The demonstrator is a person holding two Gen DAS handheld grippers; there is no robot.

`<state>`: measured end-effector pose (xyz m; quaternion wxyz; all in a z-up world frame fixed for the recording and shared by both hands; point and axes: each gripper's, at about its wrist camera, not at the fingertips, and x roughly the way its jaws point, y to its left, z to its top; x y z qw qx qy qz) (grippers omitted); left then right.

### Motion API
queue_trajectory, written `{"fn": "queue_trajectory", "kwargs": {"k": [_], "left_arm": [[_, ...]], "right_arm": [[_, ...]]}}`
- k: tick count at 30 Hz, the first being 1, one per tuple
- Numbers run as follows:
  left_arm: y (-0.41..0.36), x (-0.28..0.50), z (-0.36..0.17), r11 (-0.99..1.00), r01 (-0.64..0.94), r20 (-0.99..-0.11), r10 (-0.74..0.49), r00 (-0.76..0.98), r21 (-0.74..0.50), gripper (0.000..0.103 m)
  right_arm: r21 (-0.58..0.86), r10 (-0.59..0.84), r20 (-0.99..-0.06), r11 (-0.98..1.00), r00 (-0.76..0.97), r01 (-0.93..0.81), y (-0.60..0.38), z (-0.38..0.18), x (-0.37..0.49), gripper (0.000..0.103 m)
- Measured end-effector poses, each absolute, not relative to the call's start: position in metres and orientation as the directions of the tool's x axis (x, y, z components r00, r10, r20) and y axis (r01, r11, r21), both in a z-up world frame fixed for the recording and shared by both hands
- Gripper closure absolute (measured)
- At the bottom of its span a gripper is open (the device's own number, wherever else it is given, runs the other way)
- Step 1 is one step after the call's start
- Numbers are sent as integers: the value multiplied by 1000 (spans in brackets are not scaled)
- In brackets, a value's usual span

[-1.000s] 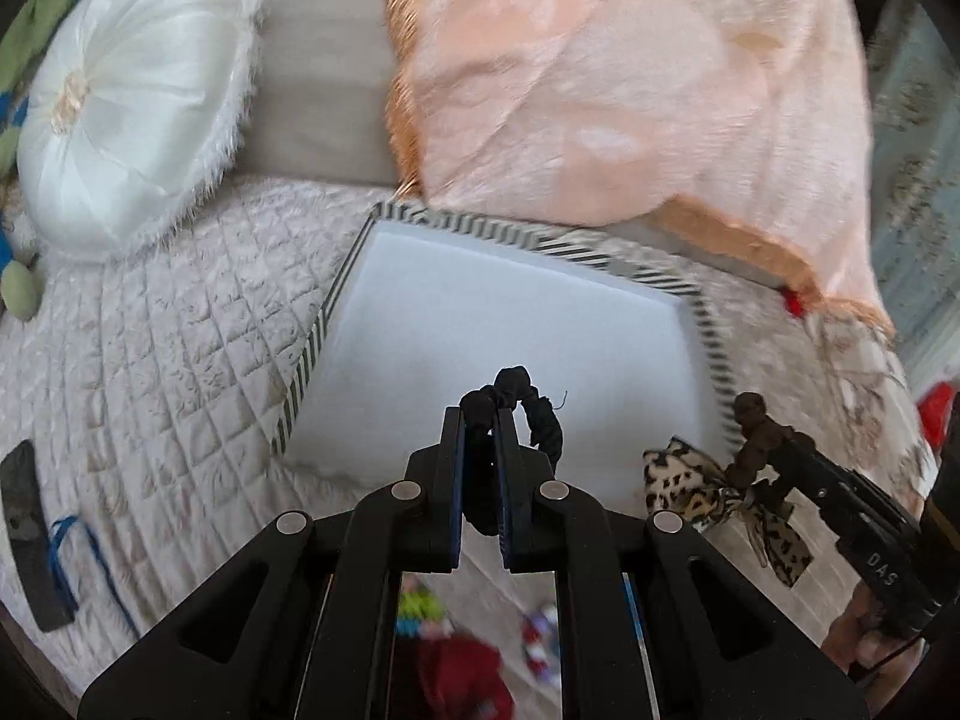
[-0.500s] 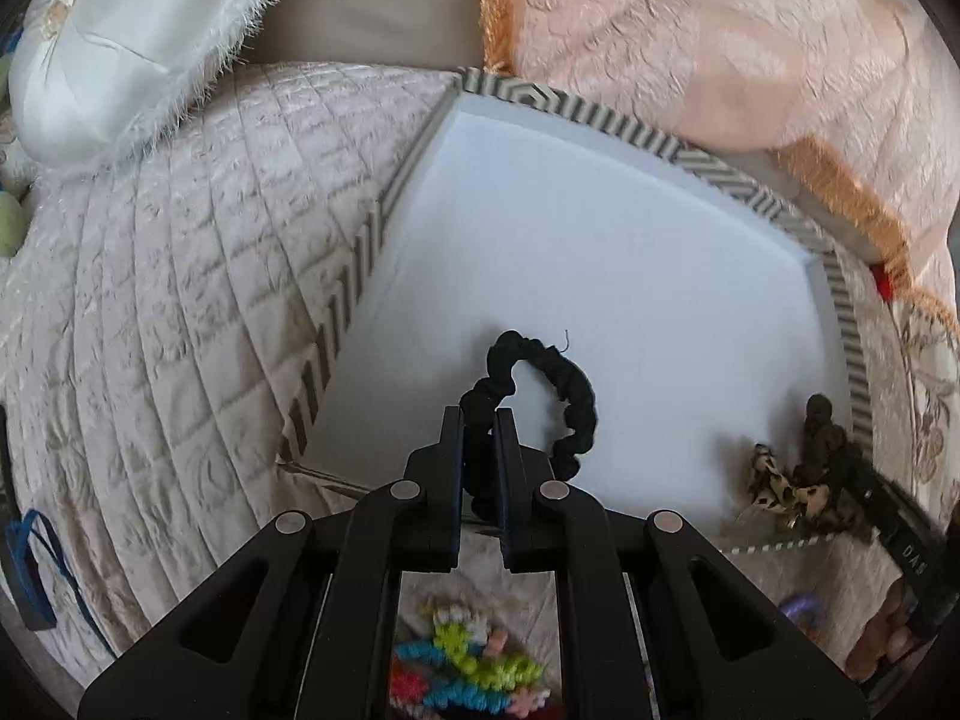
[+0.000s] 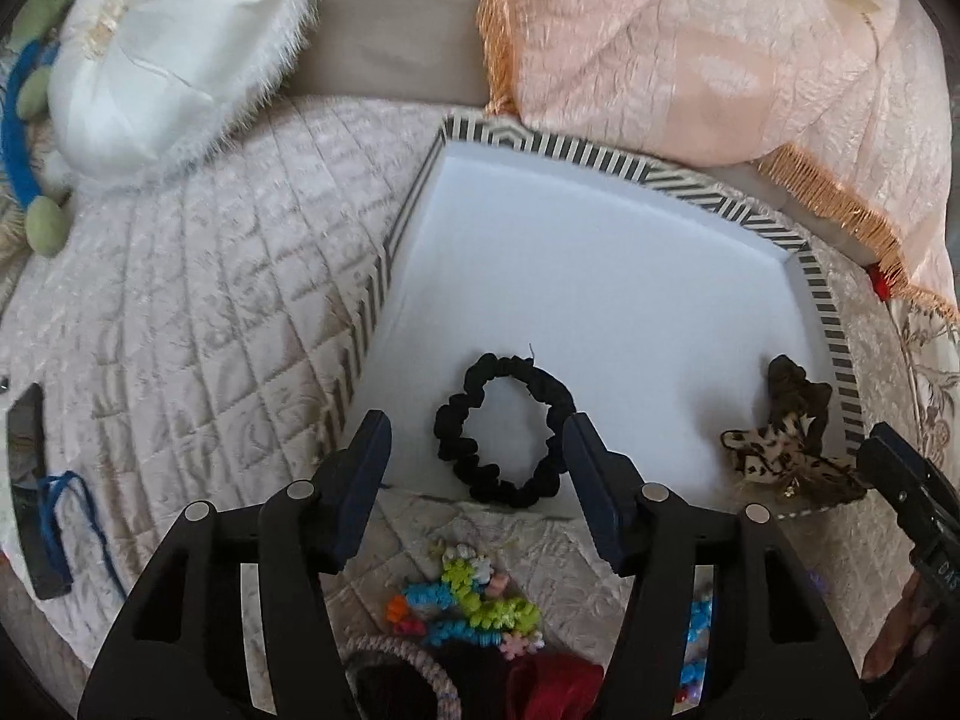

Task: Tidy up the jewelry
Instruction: 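Carry both scrunchie loads into the striped white tray and open both tools, then withdraw both open tools from the tray back over the accessory pile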

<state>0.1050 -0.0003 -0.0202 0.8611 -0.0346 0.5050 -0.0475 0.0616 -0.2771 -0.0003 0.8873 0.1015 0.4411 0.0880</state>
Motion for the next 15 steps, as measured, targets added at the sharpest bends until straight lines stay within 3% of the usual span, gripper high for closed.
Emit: {"fn": "queue_trajectory", "kwargs": {"k": [15], "left_arm": [[2, 24, 18, 999, 44, -785, -51, 617, -31, 43]], "right_arm": [[173, 194, -752, 980, 629, -96, -238, 26, -4, 37]]}}
